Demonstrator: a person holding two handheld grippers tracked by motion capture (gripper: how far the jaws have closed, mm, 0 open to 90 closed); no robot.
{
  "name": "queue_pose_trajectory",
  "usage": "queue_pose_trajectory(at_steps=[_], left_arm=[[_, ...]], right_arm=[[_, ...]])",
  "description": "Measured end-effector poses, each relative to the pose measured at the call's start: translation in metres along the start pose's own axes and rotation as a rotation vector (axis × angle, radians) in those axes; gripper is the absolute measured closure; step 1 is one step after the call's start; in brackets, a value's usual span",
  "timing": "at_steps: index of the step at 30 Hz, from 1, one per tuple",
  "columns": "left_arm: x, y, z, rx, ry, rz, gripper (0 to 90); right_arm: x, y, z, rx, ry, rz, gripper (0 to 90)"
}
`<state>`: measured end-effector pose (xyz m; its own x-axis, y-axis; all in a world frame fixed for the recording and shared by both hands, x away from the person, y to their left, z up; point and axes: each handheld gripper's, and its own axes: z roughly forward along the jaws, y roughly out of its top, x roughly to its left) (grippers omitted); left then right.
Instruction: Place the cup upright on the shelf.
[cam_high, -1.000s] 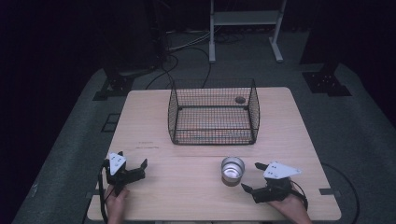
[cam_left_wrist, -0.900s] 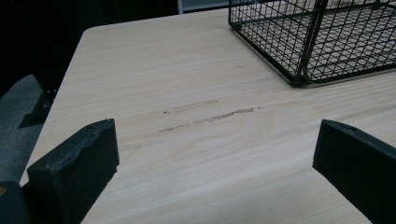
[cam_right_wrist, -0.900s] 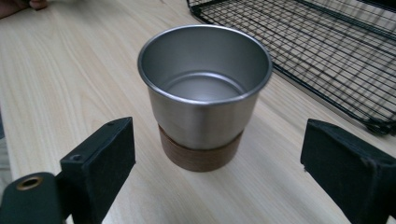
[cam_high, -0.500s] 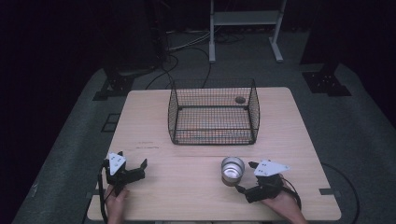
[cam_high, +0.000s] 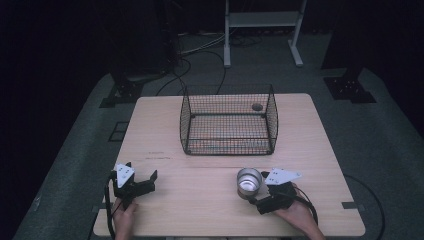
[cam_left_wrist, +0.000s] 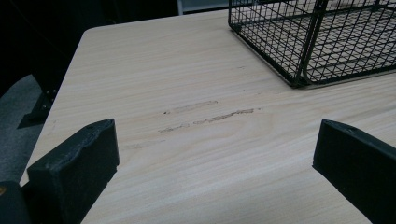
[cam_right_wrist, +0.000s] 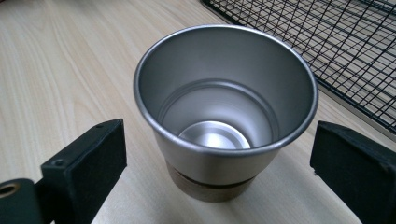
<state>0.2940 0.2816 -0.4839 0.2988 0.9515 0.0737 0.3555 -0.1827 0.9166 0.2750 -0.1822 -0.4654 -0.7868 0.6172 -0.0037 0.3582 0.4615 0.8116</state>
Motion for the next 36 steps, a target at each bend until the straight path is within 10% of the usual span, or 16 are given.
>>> queue_pose_trajectory(at_steps=[36], left_arm=[[0.000,0.000,0.000,-0.002,-0.002,-0.002,0.0]], right_arm=[[-0.005,0.016,0.019,0.026,0.034,-0.007,17.2]])
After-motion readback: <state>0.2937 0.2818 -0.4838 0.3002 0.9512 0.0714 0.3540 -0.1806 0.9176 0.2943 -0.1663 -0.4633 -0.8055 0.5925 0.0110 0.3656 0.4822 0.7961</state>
